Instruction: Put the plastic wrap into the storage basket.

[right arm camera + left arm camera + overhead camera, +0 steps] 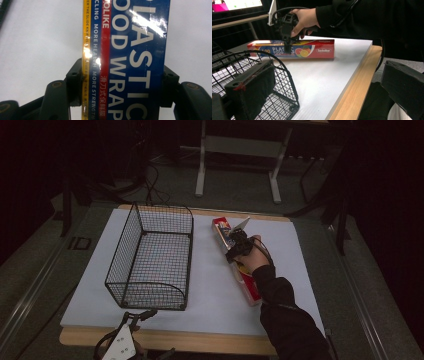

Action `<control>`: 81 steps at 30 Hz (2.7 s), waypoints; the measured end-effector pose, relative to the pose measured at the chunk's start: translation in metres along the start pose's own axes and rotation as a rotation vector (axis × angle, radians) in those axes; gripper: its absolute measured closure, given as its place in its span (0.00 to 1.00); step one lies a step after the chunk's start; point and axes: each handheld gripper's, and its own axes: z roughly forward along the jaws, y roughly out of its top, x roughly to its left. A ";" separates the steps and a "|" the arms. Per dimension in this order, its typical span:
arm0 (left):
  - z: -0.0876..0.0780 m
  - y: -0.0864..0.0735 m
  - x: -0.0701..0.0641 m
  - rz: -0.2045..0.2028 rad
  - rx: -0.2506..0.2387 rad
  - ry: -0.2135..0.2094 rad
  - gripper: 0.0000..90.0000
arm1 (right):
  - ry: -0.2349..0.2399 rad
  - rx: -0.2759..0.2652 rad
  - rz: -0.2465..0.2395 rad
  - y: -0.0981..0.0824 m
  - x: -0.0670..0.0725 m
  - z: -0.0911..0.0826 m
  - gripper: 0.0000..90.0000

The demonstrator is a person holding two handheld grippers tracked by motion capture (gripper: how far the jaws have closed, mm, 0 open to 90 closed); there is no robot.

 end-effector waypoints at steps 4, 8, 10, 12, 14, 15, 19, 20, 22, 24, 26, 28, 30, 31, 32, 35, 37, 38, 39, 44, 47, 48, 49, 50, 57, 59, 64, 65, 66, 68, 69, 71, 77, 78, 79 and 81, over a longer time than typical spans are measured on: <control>0.000 0.000 0.000 -0.004 0.000 0.001 0.00 | 0.009 -0.033 0.022 -0.001 0.000 -0.012 0.44; 0.001 0.000 0.000 -0.004 0.003 0.001 0.00 | 0.007 -0.065 0.028 -0.001 0.003 -0.022 0.44; 0.000 0.000 0.000 -0.004 0.003 0.002 0.00 | 0.010 -0.083 0.030 0.000 0.005 -0.027 0.44; 0.000 0.000 0.000 -0.003 0.003 0.004 0.00 | 0.023 -0.095 0.036 0.001 0.006 -0.031 0.44; 0.000 0.000 0.000 -0.004 0.002 0.006 0.00 | 0.035 -0.102 0.033 0.002 0.007 -0.034 0.44; 0.000 0.000 0.000 -0.005 0.002 0.007 0.00 | 0.035 -0.104 0.034 0.002 0.007 -0.036 0.44; 0.000 -0.001 0.001 -0.009 0.006 0.005 0.00 | 0.033 -0.131 0.037 0.004 0.008 -0.044 0.44; 0.000 -0.001 0.001 -0.009 0.005 0.005 0.00 | 0.031 -0.140 0.040 0.005 0.008 -0.047 0.44; 0.000 -0.001 0.001 -0.009 0.006 0.006 0.00 | 0.028 -0.154 0.046 0.006 0.008 -0.051 0.44; 0.000 -0.001 0.001 -0.010 0.006 0.007 0.00 | 0.025 -0.160 0.045 0.007 0.009 -0.056 0.44; 0.000 -0.001 0.001 -0.010 0.006 0.008 0.00 | 0.026 -0.169 0.044 0.008 0.010 -0.061 0.44; 0.000 -0.001 0.001 -0.009 0.008 0.007 0.00 | 0.027 -0.182 0.047 0.009 0.012 -0.066 0.44; 0.001 -0.001 0.001 -0.007 0.008 0.008 0.00 | 0.025 -0.194 0.043 0.010 0.013 -0.072 0.44; 0.001 -0.001 0.001 -0.007 0.008 0.007 0.00 | 0.025 -0.205 0.043 0.010 0.014 -0.075 0.44; 0.001 -0.001 0.001 -0.007 0.007 0.007 0.00 | 0.027 -0.210 0.044 0.010 0.015 -0.078 0.44; 0.002 -0.002 0.001 -0.006 0.013 0.007 0.00 | 0.034 -0.228 0.039 0.011 0.018 -0.087 0.44; 0.002 -0.001 0.001 -0.006 0.008 0.005 0.00 | 0.035 -0.245 0.035 0.012 0.020 -0.093 0.44; 0.002 -0.001 0.001 -0.007 0.010 0.004 0.00 | 0.038 -0.258 0.037 0.012 0.021 -0.097 0.44; 0.003 -0.002 0.001 -0.006 0.011 0.003 0.00 | 0.038 -0.270 0.039 0.013 0.022 -0.100 0.44; 0.003 -0.001 0.002 -0.003 0.006 0.000 0.00 | 0.032 -0.290 0.015 0.017 0.032 -0.114 0.44; 0.004 -0.001 0.003 -0.004 0.009 -0.004 0.00 | 0.041 -0.311 0.006 0.019 0.038 -0.120 0.44; 0.004 -0.001 0.003 -0.005 0.008 -0.004 0.00 | 0.045 -0.317 0.004 0.020 0.042 -0.123 0.44; 0.004 -0.001 0.003 -0.004 0.008 -0.005 0.00 | 0.050 -0.322 0.001 0.021 0.045 -0.124 0.44; 0.004 -0.001 0.003 -0.004 0.008 -0.005 0.00 | 0.054 -0.325 -0.003 0.022 0.047 -0.126 0.44; 0.004 -0.001 0.003 -0.006 0.008 -0.005 0.00 | 0.077 -0.348 -0.045 0.032 0.072 -0.135 0.44; 0.004 -0.001 0.003 -0.006 0.009 -0.004 0.00 | 0.085 -0.356 -0.054 0.035 0.079 -0.136 0.44; 0.003 -0.001 0.003 -0.007 0.008 0.001 0.00 | 0.098 -0.372 -0.077 0.042 0.097 -0.140 0.44; 0.003 -0.001 0.003 -0.009 0.008 0.000 0.00 | 0.101 -0.375 -0.081 0.043 0.101 -0.141 0.44; 0.003 -0.001 0.003 -0.008 0.008 0.001 0.00 | 0.102 -0.379 -0.083 0.044 0.104 -0.141 0.44; 0.002 -0.001 0.002 -0.005 0.008 -0.001 0.00 | 0.105 -0.382 -0.093 0.047 0.110 -0.142 0.44; 0.002 -0.001 0.002 -0.005 0.009 -0.001 0.00 | 0.106 -0.387 -0.094 0.048 0.114 -0.142 0.44; 0.002 -0.001 0.002 -0.004 0.011 0.000 0.00 | 0.115 -0.400 -0.095 0.051 0.119 -0.144 0.44; 0.002 -0.001 0.002 -0.005 0.009 -0.001 0.00 | 0.139 -0.426 -0.110 0.058 0.138 -0.148 0.44; 0.002 -0.001 0.002 -0.005 0.008 -0.001 0.00 | 0.147 -0.431 -0.115 0.059 0.141 -0.148 0.44; 0.002 -0.001 0.002 -0.006 0.008 -0.001 0.00 | 0.154 -0.436 -0.113 0.060 0.144 -0.148 0.44; 0.001 -0.001 0.002 -0.004 0.007 0.000 0.00 | 0.167 -0.445 -0.117 0.063 0.151 -0.148 0.44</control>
